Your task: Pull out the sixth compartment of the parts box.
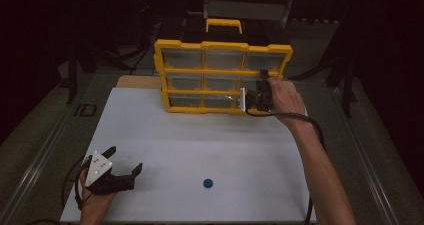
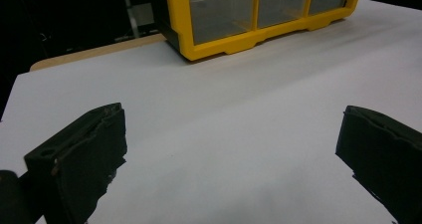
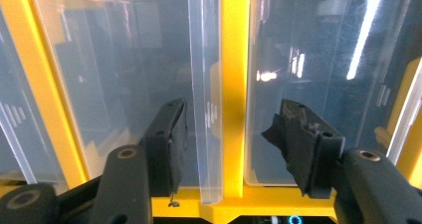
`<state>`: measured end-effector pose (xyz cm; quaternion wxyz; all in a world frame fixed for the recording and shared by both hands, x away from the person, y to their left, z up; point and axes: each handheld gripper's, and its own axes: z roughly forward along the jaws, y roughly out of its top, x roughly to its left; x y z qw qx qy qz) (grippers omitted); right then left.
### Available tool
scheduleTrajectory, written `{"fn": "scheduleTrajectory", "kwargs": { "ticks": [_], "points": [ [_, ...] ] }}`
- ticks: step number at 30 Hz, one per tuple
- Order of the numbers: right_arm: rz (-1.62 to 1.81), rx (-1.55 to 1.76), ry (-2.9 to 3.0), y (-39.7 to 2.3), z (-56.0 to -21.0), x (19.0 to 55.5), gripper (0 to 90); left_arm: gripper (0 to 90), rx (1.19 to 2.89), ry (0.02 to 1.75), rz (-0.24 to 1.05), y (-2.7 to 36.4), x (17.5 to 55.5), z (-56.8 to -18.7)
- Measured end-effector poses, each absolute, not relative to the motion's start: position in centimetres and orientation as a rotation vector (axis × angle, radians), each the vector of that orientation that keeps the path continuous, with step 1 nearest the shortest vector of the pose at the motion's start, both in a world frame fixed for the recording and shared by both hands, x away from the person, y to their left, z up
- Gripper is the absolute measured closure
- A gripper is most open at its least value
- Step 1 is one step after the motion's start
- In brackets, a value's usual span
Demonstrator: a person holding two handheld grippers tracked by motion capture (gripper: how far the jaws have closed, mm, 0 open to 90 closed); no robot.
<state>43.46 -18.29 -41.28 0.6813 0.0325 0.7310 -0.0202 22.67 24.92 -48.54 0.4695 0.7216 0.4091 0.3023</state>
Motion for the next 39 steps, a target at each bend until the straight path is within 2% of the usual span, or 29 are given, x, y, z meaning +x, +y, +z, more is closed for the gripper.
{"fn": "scheduleTrajectory", "kwargs": {
  "ticks": [19,39],
  "points": [
    [-0.074,0.025,1.583,-18.13,-41.93,43.65,51.6,0.0,1.770,1.004,0.739,24.90,22.70,-48.56],
    [-0.090,0.000,1.568,-18.30,-42.04,43.41,51.7,0.0,1.766,1.003,0.742,24.99,22.66,-48.52]
  ]
}}
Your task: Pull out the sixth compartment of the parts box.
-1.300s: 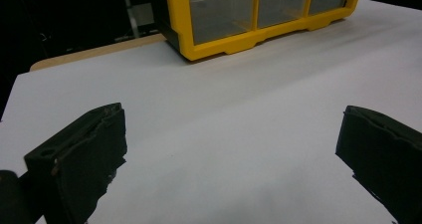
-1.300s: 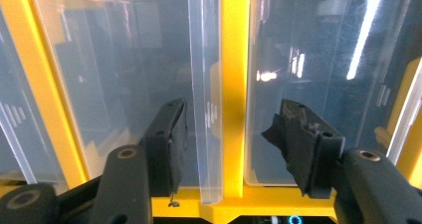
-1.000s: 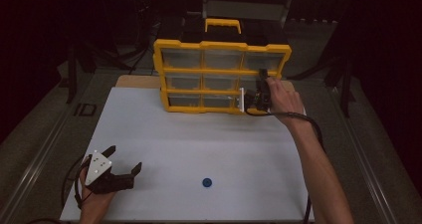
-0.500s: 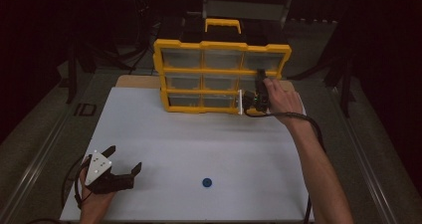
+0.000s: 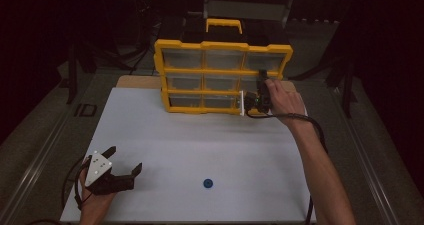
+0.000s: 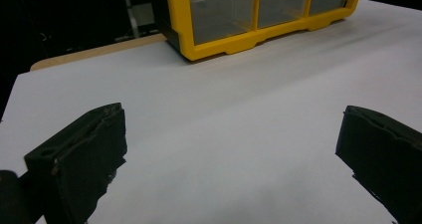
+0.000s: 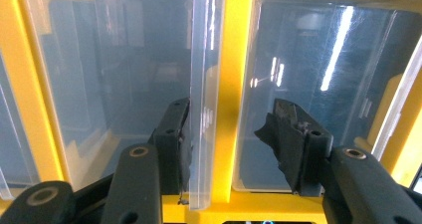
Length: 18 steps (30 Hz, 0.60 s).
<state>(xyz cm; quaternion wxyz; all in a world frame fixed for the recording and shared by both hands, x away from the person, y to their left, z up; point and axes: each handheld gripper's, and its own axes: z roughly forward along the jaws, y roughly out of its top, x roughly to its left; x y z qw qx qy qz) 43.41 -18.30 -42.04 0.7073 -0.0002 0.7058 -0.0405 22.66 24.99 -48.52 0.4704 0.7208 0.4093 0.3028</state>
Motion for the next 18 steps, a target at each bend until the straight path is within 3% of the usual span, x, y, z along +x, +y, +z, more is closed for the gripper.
{"fn": "scheduleTrajectory", "kwargs": {
  "ticks": [10,18],
  "points": [
    [-0.081,-0.009,1.570,-18.48,-41.97,42.87,52.5,0.0,1.767,1.002,0.742,24.98,22.66,-48.52],
    [-0.081,-0.013,1.626,-18.59,-41.72,42.49,63.1,0.0,1.769,1.003,0.741,24.96,22.67,-48.53]
  ]
}}
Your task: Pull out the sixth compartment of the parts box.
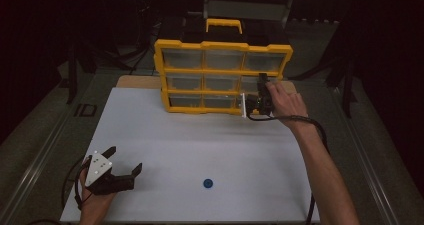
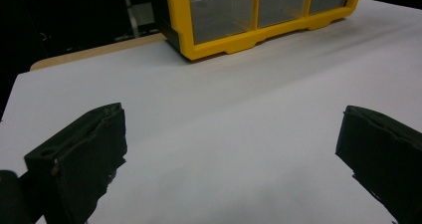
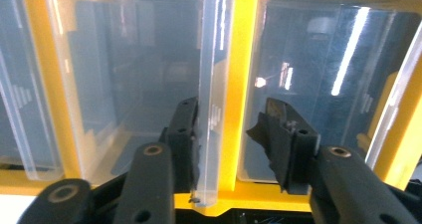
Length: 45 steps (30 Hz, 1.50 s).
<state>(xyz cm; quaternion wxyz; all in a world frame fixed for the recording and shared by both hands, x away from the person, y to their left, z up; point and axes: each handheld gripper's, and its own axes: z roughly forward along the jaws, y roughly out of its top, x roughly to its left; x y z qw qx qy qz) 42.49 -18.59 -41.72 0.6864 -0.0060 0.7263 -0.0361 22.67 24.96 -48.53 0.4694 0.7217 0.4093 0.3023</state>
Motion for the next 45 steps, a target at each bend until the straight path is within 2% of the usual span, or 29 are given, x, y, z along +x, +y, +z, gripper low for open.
{"fn": "scheduleTrajectory", "kwargs": {
  "ticks": [25,45],
  "points": [
    [-0.117,0.039,1.715,-19.39,-41.30,43.20,76.4,0.0,1.773,1.004,0.740,24.92,22.67,-48.54],
    [-0.119,0.030,1.734,-19.46,-41.29,43.02,78.3,0.0,1.769,1.008,0.740,24.96,22.71,-48.55]
  ]
}}
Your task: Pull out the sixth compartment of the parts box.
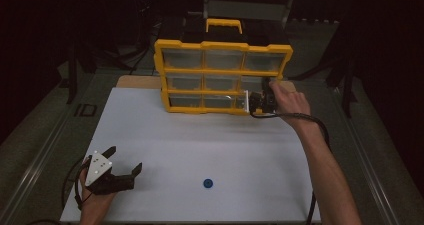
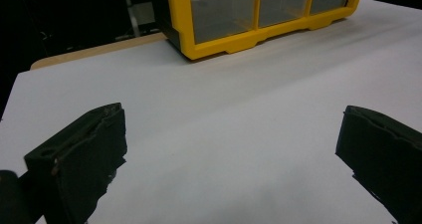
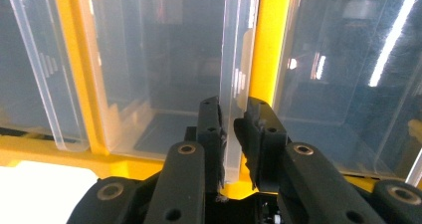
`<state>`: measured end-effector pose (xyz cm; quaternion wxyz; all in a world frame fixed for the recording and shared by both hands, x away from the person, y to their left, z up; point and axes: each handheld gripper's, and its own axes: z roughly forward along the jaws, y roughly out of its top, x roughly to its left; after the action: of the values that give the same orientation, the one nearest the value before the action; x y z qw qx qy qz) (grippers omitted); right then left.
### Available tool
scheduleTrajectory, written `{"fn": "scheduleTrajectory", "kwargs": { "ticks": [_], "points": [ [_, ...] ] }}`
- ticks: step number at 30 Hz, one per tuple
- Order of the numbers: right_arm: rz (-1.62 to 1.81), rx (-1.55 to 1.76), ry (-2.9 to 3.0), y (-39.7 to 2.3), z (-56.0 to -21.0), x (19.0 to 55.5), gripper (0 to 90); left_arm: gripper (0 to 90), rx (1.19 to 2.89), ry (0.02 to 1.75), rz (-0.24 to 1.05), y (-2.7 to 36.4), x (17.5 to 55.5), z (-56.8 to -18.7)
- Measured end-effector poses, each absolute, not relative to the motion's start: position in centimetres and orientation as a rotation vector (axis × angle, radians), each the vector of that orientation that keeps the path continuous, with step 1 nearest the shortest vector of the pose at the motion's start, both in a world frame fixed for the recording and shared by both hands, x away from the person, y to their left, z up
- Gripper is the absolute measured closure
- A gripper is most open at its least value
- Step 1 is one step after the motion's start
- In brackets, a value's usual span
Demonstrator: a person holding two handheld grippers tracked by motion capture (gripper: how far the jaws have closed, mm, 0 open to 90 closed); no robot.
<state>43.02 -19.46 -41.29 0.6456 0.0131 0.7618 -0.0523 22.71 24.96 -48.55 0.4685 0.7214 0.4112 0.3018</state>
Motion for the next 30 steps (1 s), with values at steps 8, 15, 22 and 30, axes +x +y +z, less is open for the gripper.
{"fn": "scheduleTrajectory", "kwargs": {
  "ticks": [8,15,22,30],
  "points": [
    [-0.115,0.023,1.739,-19.5,-41.2,42.6,78.3,0.0,1.765,1.011,0.742,25.0,22.7,-48.5],
    [-0.107,0.020,1.740,-19.6,-41.1,42.1,78.2,0.0,1.763,1.010,0.745,25.0,22.7,-48.5],
    [-0.101,0.017,1.749,-19.7,-41.0,41.5,78.2,0.0,1.764,1.009,0.746,25.0,22.7,-48.5],
    [-0.097,0.008,1.754,-19.8,-40.8,40.8,78.2,0.0,1.766,1.010,0.746,25.0,22.7,-48.5]
  ]
}}
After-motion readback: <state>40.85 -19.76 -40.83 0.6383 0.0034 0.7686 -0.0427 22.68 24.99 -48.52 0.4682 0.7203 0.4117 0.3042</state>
